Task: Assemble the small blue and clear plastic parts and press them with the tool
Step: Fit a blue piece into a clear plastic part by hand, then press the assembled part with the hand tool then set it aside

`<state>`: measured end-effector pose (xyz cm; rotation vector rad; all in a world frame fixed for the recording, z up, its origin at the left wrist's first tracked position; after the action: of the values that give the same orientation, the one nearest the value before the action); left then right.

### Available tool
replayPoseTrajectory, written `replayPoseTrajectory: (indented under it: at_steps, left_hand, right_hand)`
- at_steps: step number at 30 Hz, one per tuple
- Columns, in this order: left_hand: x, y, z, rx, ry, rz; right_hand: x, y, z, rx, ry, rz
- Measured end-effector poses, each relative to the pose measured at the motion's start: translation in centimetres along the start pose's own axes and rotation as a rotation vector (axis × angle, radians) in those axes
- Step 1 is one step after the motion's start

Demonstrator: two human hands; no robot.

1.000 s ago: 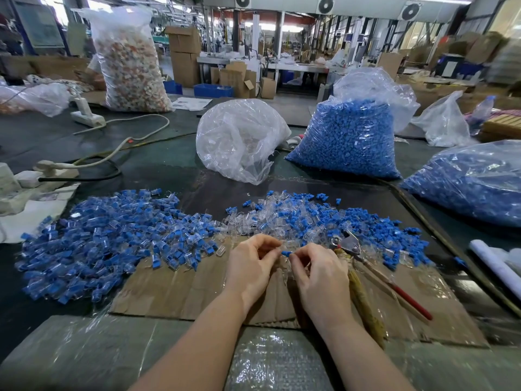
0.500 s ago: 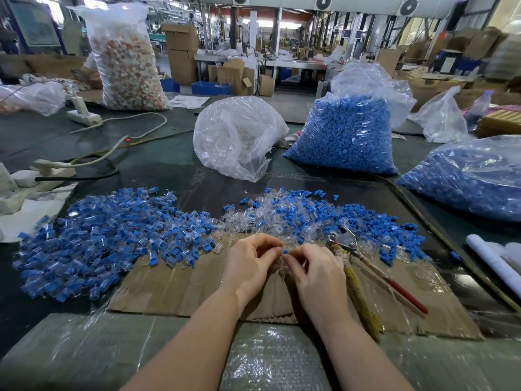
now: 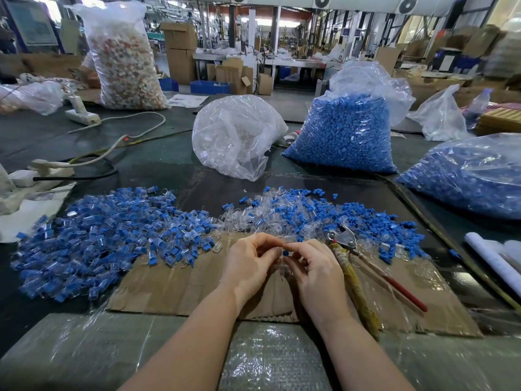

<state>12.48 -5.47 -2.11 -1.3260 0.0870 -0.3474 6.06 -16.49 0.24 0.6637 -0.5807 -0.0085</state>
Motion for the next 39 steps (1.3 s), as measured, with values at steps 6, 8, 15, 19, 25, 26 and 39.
replayPoseTrajectory:
  at_steps: [6, 8, 15, 19, 25, 26, 39]
  left_hand:
    - [0.1, -0.1, 0.1, 0.069, -0.008, -0.027]
    - [0.1, -0.1, 0.2, 0.094, -0.013, -0.034]
    - [0.3, 0.0, 0.3, 0.059, -0.019, 0.000]
    - [0.1, 0.5, 0.3, -0.156, -0.011, 0.095]
    - [0.3, 0.8, 0.3, -0.258, -0.038, 0.147]
    - [0.3, 1.0, 0.3, -0.279, -0.042, 0.161]
    - [1.0, 2.1, 0.5, -0.537, -0.066, 0.351]
  right_hand:
    - [0.0, 0.1, 0.1, 0.005, -0.017, 0.010]
    - [0.0, 0.1, 0.1, 0.007, -0.011, 0.010]
    - [0.2, 0.2, 0.9, -0.030, -0.038, -0.013]
    - [0.4, -1.2, 3.5, -0.257, -0.106, -0.220]
    - [-1.8, -5.9, 5.7, -0.675, 0.297, -0.696]
    - [-1.9, -6.1, 5.7, -0.683, 0.316, -0.701]
    - [0.3, -0.1, 3.1, -0.064, 0.465, -0.398]
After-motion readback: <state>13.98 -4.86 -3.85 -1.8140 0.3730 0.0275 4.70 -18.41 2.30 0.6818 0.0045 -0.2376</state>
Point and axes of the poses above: each hand's wrist, its own x-axis towards the middle knuckle, its own z-axis out of the back of the hand, y = z × x, the point moved 7 cm from there along x, towards the middle knuckle, and after that the axes turned 2 degrees about x, right-handed, at the moved point
